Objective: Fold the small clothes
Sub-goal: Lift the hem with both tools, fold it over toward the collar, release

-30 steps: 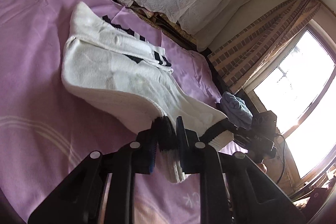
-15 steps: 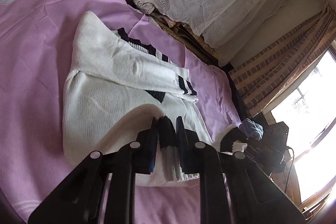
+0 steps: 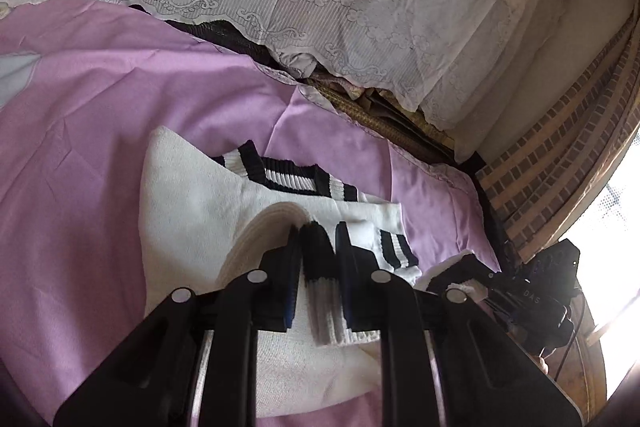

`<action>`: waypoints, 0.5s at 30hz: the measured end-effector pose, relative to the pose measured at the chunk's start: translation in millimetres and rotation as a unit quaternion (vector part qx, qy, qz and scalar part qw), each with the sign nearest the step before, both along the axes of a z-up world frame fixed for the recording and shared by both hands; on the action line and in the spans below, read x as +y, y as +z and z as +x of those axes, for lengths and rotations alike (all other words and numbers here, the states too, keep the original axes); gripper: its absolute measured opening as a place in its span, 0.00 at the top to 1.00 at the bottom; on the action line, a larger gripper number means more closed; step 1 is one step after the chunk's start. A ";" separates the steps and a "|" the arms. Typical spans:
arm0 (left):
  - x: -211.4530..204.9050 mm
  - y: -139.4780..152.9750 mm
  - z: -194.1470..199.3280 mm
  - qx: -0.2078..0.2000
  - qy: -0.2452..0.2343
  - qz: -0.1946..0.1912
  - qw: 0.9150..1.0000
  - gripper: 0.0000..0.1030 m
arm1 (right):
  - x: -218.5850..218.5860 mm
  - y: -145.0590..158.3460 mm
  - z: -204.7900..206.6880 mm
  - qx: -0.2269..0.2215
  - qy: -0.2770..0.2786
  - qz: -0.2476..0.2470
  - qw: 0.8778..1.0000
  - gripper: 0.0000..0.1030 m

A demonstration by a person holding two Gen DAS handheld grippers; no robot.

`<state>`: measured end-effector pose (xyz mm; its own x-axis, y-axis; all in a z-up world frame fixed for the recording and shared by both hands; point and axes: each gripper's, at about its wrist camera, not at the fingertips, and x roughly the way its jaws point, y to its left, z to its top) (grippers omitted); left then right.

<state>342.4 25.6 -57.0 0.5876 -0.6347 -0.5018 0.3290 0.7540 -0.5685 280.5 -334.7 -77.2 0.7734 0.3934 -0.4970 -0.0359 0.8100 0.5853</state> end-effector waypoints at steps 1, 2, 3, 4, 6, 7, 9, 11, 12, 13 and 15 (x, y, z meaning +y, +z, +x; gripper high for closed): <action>1.1 -0.2 6.4 0.002 0.003 -0.003 1.000 0.85 | -1.1 -1.0 6.9 0.001 -0.002 0.001 1.000 0.86; 1.9 -0.5 12.7 0.003 0.007 -0.004 1.000 0.85 | -1.8 -2.1 14.2 0.003 -0.003 0.004 1.000 0.86; 2.6 0.1 16.7 0.003 0.010 -0.002 1.000 0.85 | -2.8 -2.9 21.2 0.003 -0.004 0.006 1.000 0.86; 2.4 0.7 22.0 0.001 0.014 0.003 1.000 0.85 | -3.6 -3.1 28.9 0.003 -0.005 0.008 1.000 0.86; -0.1 3.1 31.0 -0.004 0.021 0.017 1.000 0.85 | -4.7 -3.0 42.3 0.000 -0.009 0.010 1.000 0.86; -1.6 4.4 36.5 -0.007 0.023 0.023 0.999 0.85 | -5.2 -2.7 49.9 -0.001 -0.009 0.011 1.000 0.86; -2.8 7.0 46.6 -0.012 0.028 0.030 0.999 0.85 | -5.4 -2.7 64.6 -0.001 -0.011 0.014 1.000 0.86; -3.6 7.7 57.3 -0.013 0.033 0.034 0.999 0.85 | -5.0 -2.3 79.1 -0.002 -0.012 0.015 1.000 0.86; -3.9 7.7 62.6 -0.013 0.036 0.035 0.999 0.85 | -4.8 -2.6 86.1 -0.002 -0.013 0.016 1.000 0.86; -4.3 6.8 68.5 -0.011 0.037 0.036 0.999 0.85 | -4.5 -3.5 93.6 -0.002 -0.014 0.018 1.000 0.86; -5.1 3.1 79.3 -0.006 0.043 0.041 0.998 0.85 | -4.4 -6.5 106.4 -0.001 -0.015 0.022 1.000 0.86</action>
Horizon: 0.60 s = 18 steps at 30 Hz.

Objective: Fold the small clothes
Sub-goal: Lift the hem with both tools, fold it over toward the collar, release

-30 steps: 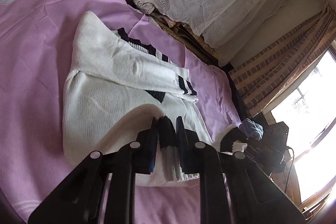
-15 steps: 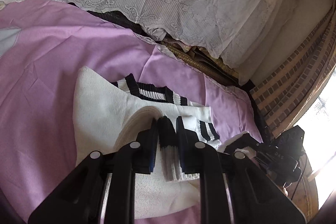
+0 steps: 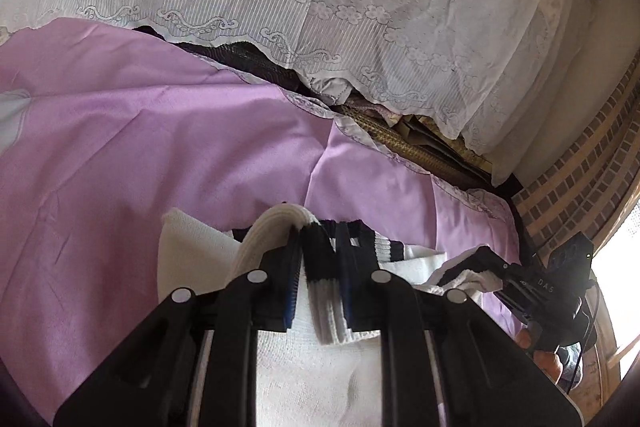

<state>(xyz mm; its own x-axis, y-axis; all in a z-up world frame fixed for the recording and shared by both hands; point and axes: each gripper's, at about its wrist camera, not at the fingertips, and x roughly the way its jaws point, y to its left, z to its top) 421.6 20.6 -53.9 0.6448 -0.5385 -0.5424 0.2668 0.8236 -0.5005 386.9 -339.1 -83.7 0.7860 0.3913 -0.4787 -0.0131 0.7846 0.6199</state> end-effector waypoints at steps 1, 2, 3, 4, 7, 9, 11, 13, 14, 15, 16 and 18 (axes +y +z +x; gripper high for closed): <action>-0.5 -2.8 5.1 0.004 0.003 0.003 1.000 0.85 | -0.3 -2.5 6.3 0.002 0.000 0.003 1.000 0.86; -1.4 -6.0 9.7 0.008 0.005 0.006 1.000 0.85 | -0.5 -5.7 12.0 0.005 -0.001 0.006 1.000 0.86; -2.4 -9.8 13.4 0.011 0.007 0.010 1.000 0.85 | -1.0 -9.5 17.8 0.008 -0.001 0.010 1.000 0.86; -3.7 -13.8 16.1 0.012 0.011 0.014 1.000 0.85 | -1.6 -13.0 22.9 0.012 -0.002 0.012 1.000 0.86; -7.1 -22.1 19.9 0.008 0.014 0.024 1.000 0.85 | -2.2 -20.9 33.1 0.019 -0.003 0.015 1.000 0.86; -9.5 -25.9 21.5 0.003 0.015 0.031 0.999 0.85 | -2.0 -25.2 38.1 0.022 -0.003 0.013 1.000 0.86; -10.6 -29.7 22.9 -0.001 0.015 0.036 0.999 0.85 | -1.3 -29.2 42.9 0.025 -0.004 0.010 1.000 0.86; -8.8 -34.0 23.6 -0.004 0.016 0.034 0.999 0.85 | -1.1 -32.5 48.7 0.029 -0.004 0.008 1.000 0.86; -6.5 -36.9 24.1 -0.004 0.017 0.029 0.999 0.84 | -0.6 -34.0 51.8 0.031 -0.004 0.007 0.999 0.86; -3.5 -40.2 24.7 -0.002 0.018 0.022 1.000 0.84 | 0.0 -35.7 54.8 0.033 -0.004 0.006 0.999 0.86; -0.3 -43.6 25.9 0.003 0.021 0.014 1.000 0.84 | 1.1 -37.6 58.1 0.035 -0.003 0.003 0.999 0.86; 5.4 -50.5 30.5 0.017 0.022 -0.003 1.000 0.84 | 4.1 -42.2 64.5 0.041 -0.003 -0.002 0.999 0.86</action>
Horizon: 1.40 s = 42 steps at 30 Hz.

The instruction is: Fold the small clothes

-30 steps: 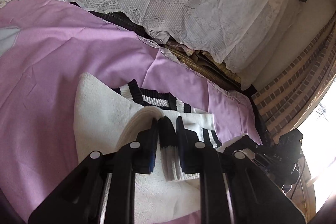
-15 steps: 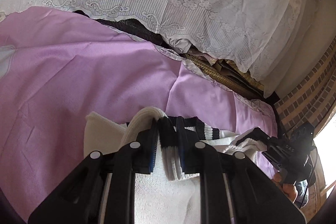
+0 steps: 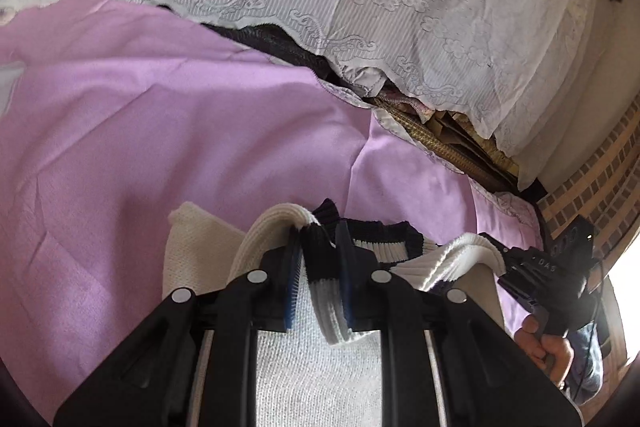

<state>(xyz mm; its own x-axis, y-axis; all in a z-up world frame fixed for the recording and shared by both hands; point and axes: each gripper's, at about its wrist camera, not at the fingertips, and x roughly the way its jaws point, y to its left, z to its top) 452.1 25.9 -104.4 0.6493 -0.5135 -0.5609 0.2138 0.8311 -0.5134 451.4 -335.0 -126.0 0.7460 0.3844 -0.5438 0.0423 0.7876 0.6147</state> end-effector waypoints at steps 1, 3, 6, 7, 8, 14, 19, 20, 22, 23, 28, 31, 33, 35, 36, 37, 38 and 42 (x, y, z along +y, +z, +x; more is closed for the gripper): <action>3.0 -3.4 2.6 0.007 0.002 -0.009 1.000 0.84 | 0.6 -3.1 3.6 0.004 -0.001 0.000 1.000 0.86; 4.9 -8.1 6.3 0.015 0.004 -0.015 1.000 0.84 | -0.8 -10.1 8.8 0.010 -0.003 0.009 1.000 0.86; 3.8 -9.6 6.3 0.018 0.004 -0.016 1.000 0.83 | -5.2 -17.6 9.3 0.014 0.003 0.032 0.999 0.81; 4.5 -7.9 4.4 0.012 0.004 -0.019 1.000 0.83 | -7.3 -17.1 7.8 0.010 0.004 0.043 0.999 0.78; 5.8 -6.0 2.3 0.007 0.004 -0.025 1.000 0.83 | -8.9 -14.9 5.3 0.004 0.004 0.049 0.999 0.72; 10.1 10.3 -7.5 -0.015 0.001 -0.052 0.999 0.74 | -7.2 14.9 -16.1 -0.047 -0.008 0.005 0.999 0.50; 5.8 28.7 -20.3 -0.040 -0.004 -0.051 0.998 0.70 | -4.6 30.6 -26.8 -0.071 -0.002 -0.019 0.997 0.55; 3.6 34.0 -24.0 -0.049 -0.006 -0.047 0.998 0.69 | -0.5 31.4 -27.2 -0.072 0.006 -0.024 0.997 0.57; -1.4 45.0 -33.0 -0.075 -0.011 -0.039 0.996 0.67 | 11.4 32.1 -26.4 -0.071 0.020 -0.045 0.996 0.59; -3.5 49.3 -36.8 -0.086 -0.014 -0.035 0.996 0.65 | 18.3 32.3 -25.7 -0.069 0.027 -0.060 0.995 0.60; -3.8 62.5 -48.6 -0.116 -0.001 -0.029 0.993 0.54 | 28.6 29.5 -23.8 -0.063 0.002 -0.152 0.986 0.54; 3.6 64.3 -47.2 -0.112 0.000 -0.048 0.993 0.52 | 14.6 18.0 -14.5 -0.027 -0.020 -0.156 0.987 0.50; 0.2 57.7 -38.6 -0.086 -0.016 -0.048 0.995 0.49 | 6.4 5.7 -8.5 -0.006 -0.011 -0.129 0.992 0.50; -13.1 43.0 -27.1 -0.046 -0.042 -0.040 0.997 0.48 | 3.6 -2.5 -4.8 0.007 -0.007 -0.112 0.994 0.49; -23.6 33.2 -20.8 -0.025 -0.059 -0.025 0.998 0.48 | 4.4 -5.2 -3.2 0.010 -0.001 -0.113 0.994 0.49; -32.8 24.1 -16.6 -0.011 -0.070 -0.006 0.997 0.48 | 6.7 -7.2 -1.9 0.012 0.005 -0.119 0.993 0.49; -40.0 14.1 -14.2 -0.004 -0.067 0.015 0.998 0.48 | 9.6 -9.2 -0.8 0.014 0.010 -0.128 0.992 0.49; -42.2 -13.5 -4.0 0.029 -0.040 0.050 0.998 0.51 | 18.6 -7.5 -3.5 -0.003 0.015 -0.149 0.989 0.86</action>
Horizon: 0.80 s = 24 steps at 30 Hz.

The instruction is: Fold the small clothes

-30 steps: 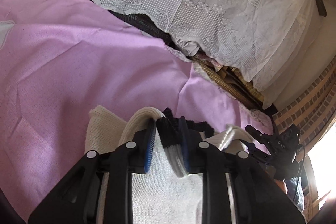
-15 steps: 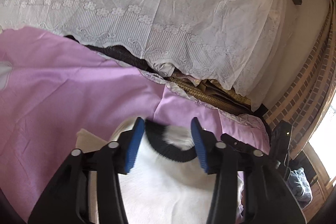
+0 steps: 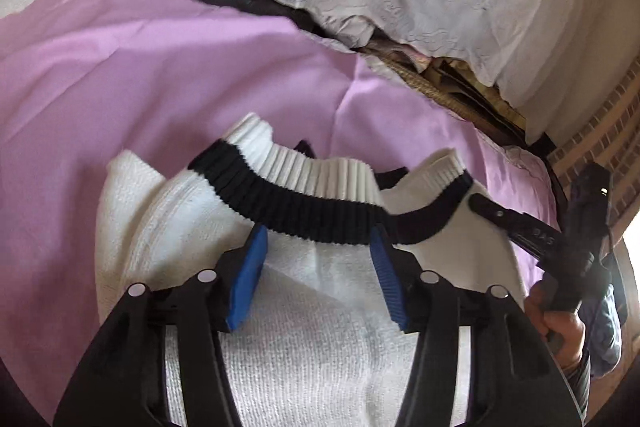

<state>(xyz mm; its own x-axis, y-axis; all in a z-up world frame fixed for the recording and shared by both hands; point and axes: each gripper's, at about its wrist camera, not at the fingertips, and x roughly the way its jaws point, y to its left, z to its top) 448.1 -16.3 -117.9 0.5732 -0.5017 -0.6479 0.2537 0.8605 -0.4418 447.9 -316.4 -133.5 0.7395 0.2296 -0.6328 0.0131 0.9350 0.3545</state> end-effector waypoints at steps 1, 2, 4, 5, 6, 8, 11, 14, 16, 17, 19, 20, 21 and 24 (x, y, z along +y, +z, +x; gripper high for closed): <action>3.5 0.3 0.0 0.001 0.004 -0.007 1.000 0.53 | -0.7 3.0 -3.0 -0.010 -0.010 -0.005 1.000 0.88; 5.8 0.5 -0.4 -0.001 0.011 -0.006 1.000 0.55 | -2.5 4.1 -4.7 -0.010 -0.024 -0.015 1.000 0.88; 6.0 -3.0 -1.2 -0.001 0.021 0.008 1.000 0.61 | -9.8 -3.2 -2.4 0.009 -0.046 -0.014 0.999 0.88; 4.7 -4.1 -1.5 -0.002 0.023 0.015 1.000 0.63 | -13.6 -11.4 0.7 0.028 -0.051 -0.009 0.998 0.88; 3.4 -4.2 -1.9 -0.004 0.024 0.022 0.999 0.63 | -15.5 -20.6 4.4 0.045 -0.052 -0.005 0.998 0.88; -0.9 -3.6 -3.3 -0.009 0.024 0.040 0.999 0.63 | -17.4 -24.7 6.5 0.049 -0.055 0.000 0.997 0.87; -0.9 -0.9 -5.0 -0.013 0.025 0.045 0.999 0.62 | -16.0 -21.8 2.2 0.038 -0.060 -0.008 0.997 0.78; 1.3 9.5 -8.8 -0.022 0.029 0.037 0.999 0.52 | -20.8 -11.7 -8.2 0.014 -0.067 0.021 0.997 0.75; 1.6 20.3 -14.4 -0.041 0.032 0.035 0.998 0.44 | -16.4 2.9 -15.2 -0.010 -0.053 0.029 0.998 0.75; 0.9 24.7 -17.3 -0.048 0.028 0.032 0.998 0.42 | -11.8 9.6 -18.6 -0.020 -0.042 0.029 0.998 0.75; -3.2 28.1 -19.7 -0.049 0.012 0.024 0.998 0.39 | 2.1 20.0 -23.6 -0.032 -0.014 0.029 0.999 0.75; -6.4 27.0 -19.5 -0.046 0.005 0.024 0.999 0.38 | 11.1 21.7 -25.1 -0.031 0.003 0.027 0.999 0.75; -10.5 23.7 -18.3 -0.042 -0.001 0.032 0.999 0.38 | 19.6 21.8 -26.0 -0.027 0.019 0.023 0.999 0.75; -21.4 5.5 -11.5 -0.022 0.001 0.083 0.996 0.38 | 43.7 9.3 -24.2 -0.006 0.044 -0.009 0.999 0.75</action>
